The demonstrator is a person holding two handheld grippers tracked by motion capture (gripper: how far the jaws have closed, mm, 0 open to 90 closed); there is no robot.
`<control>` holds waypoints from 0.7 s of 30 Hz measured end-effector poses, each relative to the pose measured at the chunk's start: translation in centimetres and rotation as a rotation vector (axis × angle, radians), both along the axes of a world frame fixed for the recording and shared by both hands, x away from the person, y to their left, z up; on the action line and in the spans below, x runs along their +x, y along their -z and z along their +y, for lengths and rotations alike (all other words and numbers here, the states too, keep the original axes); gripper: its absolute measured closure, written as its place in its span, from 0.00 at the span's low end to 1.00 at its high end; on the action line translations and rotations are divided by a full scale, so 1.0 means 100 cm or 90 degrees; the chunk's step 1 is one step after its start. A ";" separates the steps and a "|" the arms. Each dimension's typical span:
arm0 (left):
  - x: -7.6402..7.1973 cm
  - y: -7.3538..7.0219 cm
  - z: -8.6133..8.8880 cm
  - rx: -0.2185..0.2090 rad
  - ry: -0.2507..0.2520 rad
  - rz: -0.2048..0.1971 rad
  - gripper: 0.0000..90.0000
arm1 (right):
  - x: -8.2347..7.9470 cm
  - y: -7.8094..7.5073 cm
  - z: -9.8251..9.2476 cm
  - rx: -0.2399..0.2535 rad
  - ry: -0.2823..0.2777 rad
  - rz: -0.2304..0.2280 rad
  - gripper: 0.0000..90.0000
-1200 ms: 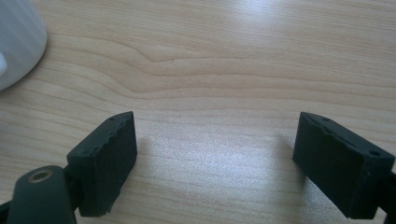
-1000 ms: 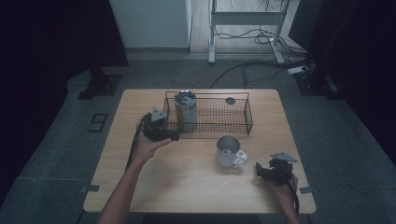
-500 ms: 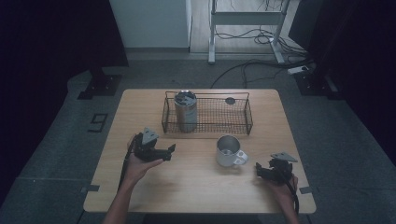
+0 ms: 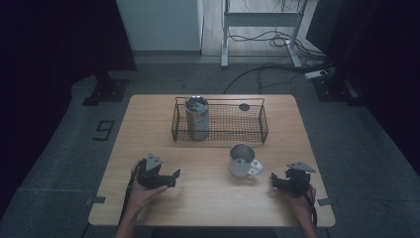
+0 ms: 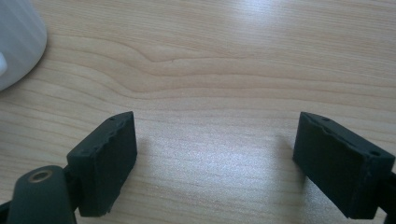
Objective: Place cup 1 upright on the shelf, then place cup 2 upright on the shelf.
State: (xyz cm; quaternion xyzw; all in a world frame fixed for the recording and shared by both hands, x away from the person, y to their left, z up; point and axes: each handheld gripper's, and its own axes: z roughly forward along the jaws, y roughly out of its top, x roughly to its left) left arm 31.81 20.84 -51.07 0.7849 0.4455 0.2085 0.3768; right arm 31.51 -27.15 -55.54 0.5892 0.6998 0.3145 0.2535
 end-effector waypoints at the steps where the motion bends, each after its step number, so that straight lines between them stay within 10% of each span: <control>1: 0.000 0.002 0.000 0.004 -0.004 0.001 0.06 | 0.000 0.000 0.000 0.000 0.000 0.000 0.15; 21: -0.006 -0.001 0.001 -0.015 -0.020 -0.015 0.07 | -0.009 -0.014 -0.003 0.017 -0.025 -0.034 0.14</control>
